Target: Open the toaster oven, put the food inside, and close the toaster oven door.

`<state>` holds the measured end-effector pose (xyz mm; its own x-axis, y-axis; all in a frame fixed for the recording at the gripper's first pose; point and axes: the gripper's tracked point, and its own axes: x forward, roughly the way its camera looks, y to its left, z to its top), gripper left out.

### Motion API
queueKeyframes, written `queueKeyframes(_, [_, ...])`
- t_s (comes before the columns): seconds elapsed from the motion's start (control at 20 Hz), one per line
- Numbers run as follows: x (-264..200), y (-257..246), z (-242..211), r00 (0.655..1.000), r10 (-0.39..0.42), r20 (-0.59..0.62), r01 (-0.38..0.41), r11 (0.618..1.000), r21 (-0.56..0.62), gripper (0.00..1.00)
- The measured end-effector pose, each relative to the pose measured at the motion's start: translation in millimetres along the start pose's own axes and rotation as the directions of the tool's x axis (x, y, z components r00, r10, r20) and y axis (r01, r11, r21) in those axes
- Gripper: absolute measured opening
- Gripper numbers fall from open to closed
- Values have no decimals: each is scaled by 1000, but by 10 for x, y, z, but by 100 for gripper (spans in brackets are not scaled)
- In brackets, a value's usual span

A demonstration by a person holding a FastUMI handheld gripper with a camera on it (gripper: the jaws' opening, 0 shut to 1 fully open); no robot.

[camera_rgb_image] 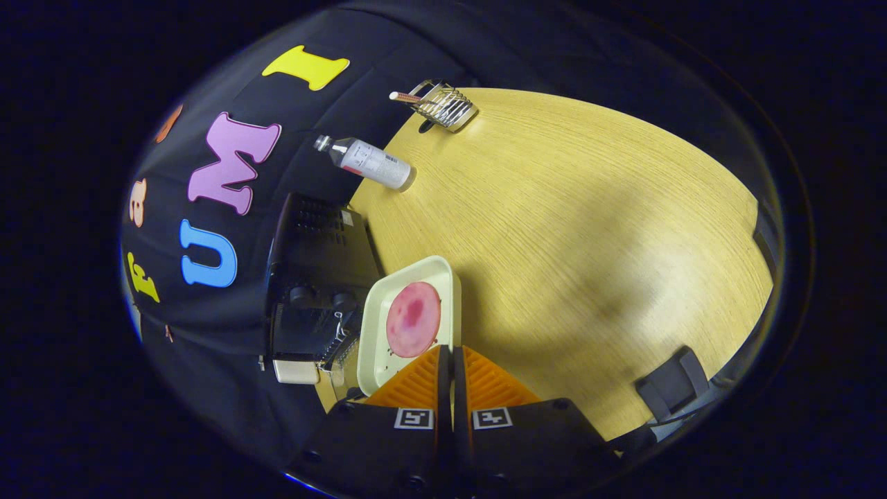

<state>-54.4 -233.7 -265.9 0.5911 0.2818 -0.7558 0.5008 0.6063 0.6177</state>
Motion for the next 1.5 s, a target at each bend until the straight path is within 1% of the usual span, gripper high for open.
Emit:
queueKeyframes(0.15, [-93, 178, -148, 1000, 16, 21, -17, 1000, 11, 6])
queueKeyframes(0.3, [-127, 448, -378, 998, 51, 29, -52, 998, 30, 6])
queueKeyframes(0.7, [53, 1076, -917, 993, 105, 50, -108, 992, 66, 6])
queueKeyframes(1.0, [409, 1545, -1047, 985, 155, 77, -161, 984, 75, 6])
queueKeyframes(1.3, [876, 1896, -1100, 977, 176, 119, -188, 977, 97, 6])
queueKeyframes(1.4, [1077, 2000, -1052, 974, 176, 146, -193, 974, 115, 6])
queueKeyframes(1.5, [1239, 2086, -948, 964, 169, 207, -200, 970, 140, 6])
